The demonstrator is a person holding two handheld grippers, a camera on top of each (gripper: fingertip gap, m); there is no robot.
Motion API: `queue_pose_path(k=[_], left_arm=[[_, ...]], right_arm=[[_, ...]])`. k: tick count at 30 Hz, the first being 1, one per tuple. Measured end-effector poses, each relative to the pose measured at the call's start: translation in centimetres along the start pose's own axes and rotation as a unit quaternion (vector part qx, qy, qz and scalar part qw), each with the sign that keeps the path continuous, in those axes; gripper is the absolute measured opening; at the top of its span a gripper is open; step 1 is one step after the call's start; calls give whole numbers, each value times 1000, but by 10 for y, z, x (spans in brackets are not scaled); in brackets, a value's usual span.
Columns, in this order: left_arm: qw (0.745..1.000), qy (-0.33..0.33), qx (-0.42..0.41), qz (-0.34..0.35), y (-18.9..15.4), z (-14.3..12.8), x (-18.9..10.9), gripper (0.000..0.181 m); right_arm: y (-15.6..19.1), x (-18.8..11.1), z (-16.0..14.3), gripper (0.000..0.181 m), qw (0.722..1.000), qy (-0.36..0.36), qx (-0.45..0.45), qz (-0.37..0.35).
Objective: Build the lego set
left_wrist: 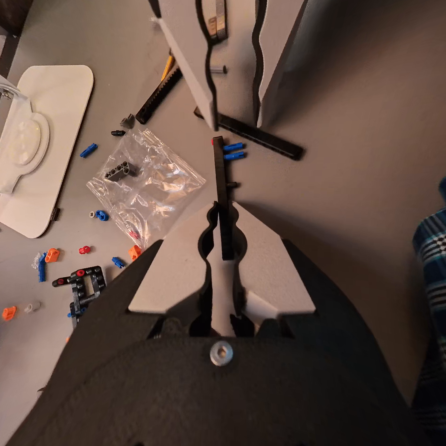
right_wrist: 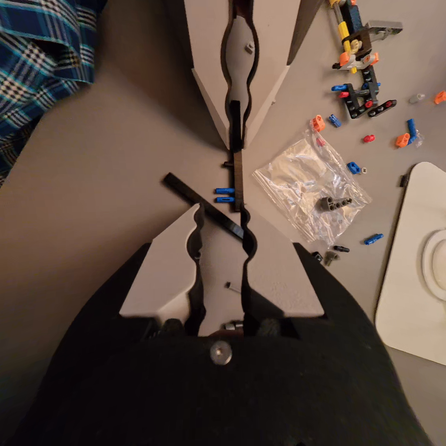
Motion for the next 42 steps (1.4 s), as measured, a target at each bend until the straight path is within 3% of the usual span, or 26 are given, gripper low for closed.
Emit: queue_pose_path(k=[1,11,25,42], left_arm=[[1000,1,-2,1,0,0,0,6],[1000,-2,-18,7,-2,0,-2,6],[1000,-2,-29,6,-6,0,-1,6],[1000,-11,-18,-12,-5,-1,-2,6]], right_arm=[[-1,1,0,32,1000,2,-1,-2],[-1,6,3,22,1000,2,23,12],[-2,14,3,41,998,12,61,-31],[-6,19,3,32,998,-4,50,29]])
Point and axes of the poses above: each gripper's, where its closed fingertips meet, x out along the fingers, z out of its top, y = z × x across the jaws, the point moved 5 cm from there along -x, back along the fingers, and after that the axes turned 8 degrees about -z, right-handed, at the moved point
